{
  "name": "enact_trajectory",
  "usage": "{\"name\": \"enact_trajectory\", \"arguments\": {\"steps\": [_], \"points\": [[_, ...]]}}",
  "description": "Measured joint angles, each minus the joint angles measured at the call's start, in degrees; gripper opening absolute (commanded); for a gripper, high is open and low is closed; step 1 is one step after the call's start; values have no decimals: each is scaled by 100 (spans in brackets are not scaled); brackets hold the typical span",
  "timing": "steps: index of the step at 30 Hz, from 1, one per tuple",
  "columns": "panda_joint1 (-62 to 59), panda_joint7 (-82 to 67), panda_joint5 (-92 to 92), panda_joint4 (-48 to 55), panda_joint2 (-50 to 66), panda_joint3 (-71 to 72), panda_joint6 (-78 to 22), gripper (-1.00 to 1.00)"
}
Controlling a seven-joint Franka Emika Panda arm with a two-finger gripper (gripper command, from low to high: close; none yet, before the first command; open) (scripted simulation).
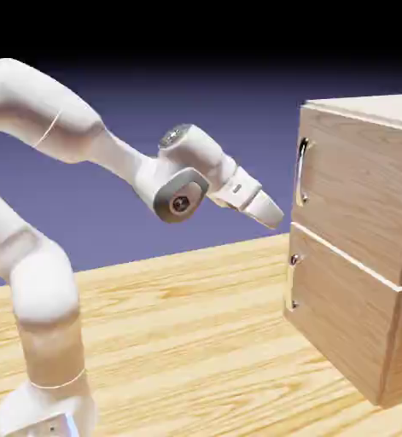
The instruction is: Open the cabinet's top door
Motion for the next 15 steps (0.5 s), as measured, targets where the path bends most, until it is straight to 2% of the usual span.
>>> {"name": "enact_trajectory", "arguments": {"steps": [15], "points": [[-1797, -1722, 3738, 489, -1374, 1823, -662, 0]]}}
